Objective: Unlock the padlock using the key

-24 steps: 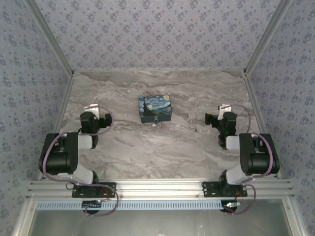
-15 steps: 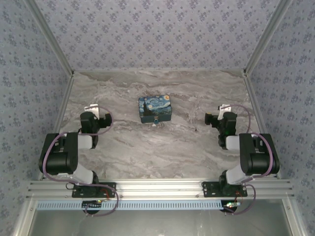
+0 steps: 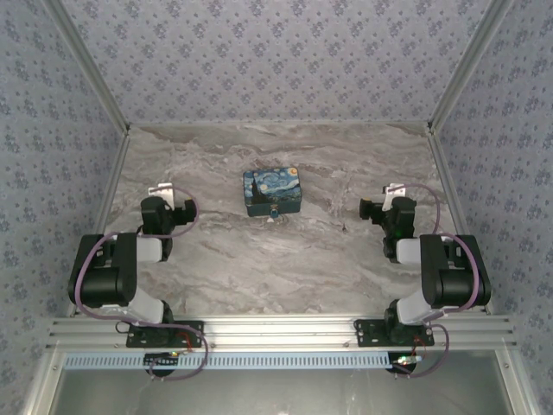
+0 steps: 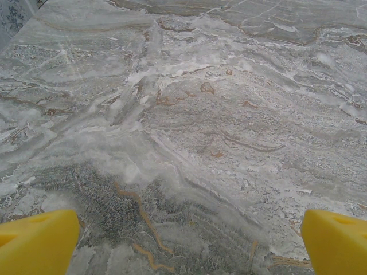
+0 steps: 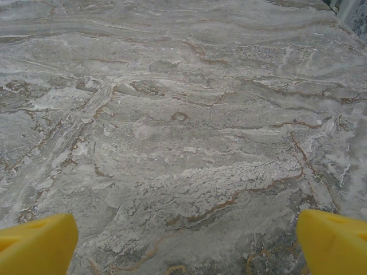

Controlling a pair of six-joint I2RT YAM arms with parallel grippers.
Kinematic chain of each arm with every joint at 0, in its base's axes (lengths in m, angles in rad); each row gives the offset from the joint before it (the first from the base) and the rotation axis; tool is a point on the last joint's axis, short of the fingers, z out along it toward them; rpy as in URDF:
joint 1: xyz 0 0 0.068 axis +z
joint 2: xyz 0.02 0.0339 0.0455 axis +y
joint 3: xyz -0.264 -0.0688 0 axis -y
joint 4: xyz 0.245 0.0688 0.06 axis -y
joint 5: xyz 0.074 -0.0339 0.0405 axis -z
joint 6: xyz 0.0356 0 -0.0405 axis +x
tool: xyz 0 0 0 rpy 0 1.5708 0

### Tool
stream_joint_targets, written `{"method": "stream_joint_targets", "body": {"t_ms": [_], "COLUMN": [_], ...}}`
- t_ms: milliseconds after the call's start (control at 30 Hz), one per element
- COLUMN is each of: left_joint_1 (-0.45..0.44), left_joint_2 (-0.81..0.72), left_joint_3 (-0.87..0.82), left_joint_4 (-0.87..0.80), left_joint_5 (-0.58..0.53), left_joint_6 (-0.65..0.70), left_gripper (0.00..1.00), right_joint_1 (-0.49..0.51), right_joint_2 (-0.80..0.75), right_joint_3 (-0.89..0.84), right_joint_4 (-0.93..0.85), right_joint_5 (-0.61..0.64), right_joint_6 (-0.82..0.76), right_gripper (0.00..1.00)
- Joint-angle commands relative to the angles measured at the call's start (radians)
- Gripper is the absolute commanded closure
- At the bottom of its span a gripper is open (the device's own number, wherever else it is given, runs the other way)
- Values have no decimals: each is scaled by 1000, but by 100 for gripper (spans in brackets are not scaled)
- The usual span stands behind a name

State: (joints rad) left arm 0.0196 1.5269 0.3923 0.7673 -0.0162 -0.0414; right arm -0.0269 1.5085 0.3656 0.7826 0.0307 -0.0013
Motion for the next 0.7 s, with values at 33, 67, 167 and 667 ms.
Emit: {"method": "stream_joint_targets", "body": {"t_ms": [33, 67, 167, 667], "left_joint_1": [6, 4, 0, -84], "left_joint_2": [-14, -41, -162, -508], "left_joint_3": [13, 6, -6, 266], "left_joint_4": [46, 42, -41, -743], "left_joint_5": [-1, -12, -67, 176], "left_joint_6": [13, 12, -1, -459], "left_gripper": [1, 1, 1, 1], "right_joint_1": [-8, -9, -14, 37], "right_joint_2": [-12, -43, -133, -495], "right_joint_3": [40, 71, 185, 374], "right_joint_4": [-29, -106, -387, -1049], "right_joint_5": [22, 27, 27, -110], "right_joint_6": [-9, -4, 3, 263], "right_gripper": [0, 0, 0, 0]}}
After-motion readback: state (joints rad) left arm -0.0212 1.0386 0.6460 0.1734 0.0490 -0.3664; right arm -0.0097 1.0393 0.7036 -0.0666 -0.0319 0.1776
